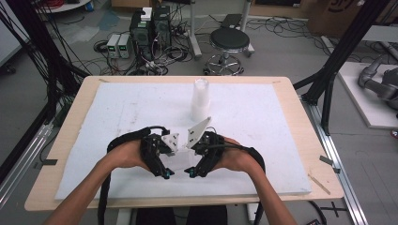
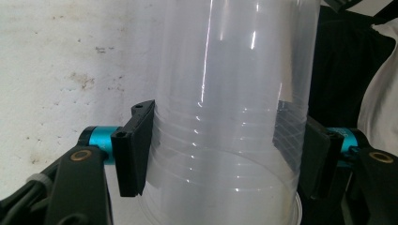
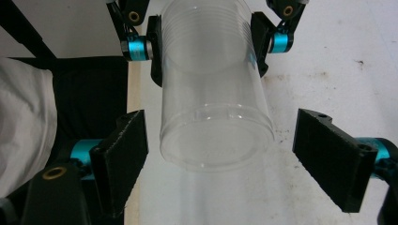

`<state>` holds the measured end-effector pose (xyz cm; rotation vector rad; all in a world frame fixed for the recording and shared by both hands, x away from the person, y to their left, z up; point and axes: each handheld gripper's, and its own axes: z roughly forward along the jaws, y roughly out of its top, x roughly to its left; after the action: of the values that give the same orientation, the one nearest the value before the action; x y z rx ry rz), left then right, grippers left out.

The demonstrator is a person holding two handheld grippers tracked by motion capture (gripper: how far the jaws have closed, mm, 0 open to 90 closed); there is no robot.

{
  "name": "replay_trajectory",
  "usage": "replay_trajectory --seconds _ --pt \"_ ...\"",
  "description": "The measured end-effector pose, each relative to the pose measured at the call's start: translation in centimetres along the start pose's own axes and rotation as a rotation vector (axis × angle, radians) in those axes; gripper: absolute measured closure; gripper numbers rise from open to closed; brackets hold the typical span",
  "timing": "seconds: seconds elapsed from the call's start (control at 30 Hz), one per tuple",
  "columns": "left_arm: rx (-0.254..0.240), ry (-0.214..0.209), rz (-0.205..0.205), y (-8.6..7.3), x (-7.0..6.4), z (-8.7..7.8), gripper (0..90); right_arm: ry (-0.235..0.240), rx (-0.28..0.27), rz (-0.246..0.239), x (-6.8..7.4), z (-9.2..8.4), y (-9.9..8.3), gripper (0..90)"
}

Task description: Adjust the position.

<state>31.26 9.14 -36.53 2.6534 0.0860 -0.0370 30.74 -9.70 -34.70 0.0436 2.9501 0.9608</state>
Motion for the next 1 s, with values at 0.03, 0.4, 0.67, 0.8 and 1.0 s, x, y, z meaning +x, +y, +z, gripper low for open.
replay_trajectory --seconds 0.03,0.4,0.67,0.8,1.0 --pt "-0.002 0.0 -0.003 0.0 -0.03 0.03 31.8 0.002 -0.001 -0.003 0.01 0.02 0.03 19.7" --pt "0.004 -0.001 -0.002 0.02 0.09 0.08 31.8 0.024 -0.004 -0.004 -0.02 0.53 0.19 37.3" --pt "-0.006 -0.006 -0.003 -0.09 0.11 0.2 31.8 0.028 0.001 -0.012 -0.13 0.58 0.08 42.0" --pt "-0.025 0.002 0.009 -0.41 0.12 0.38 27.8 0.031 -0.003 -0.007 -0.1 0.57 0.04 42.1" --pt "-0.057 0.025 -0.012 -0.72 0.22 0.33 6.9 0.024 -0.001 0.01 -0.19 0.52 -0.21 42.2"
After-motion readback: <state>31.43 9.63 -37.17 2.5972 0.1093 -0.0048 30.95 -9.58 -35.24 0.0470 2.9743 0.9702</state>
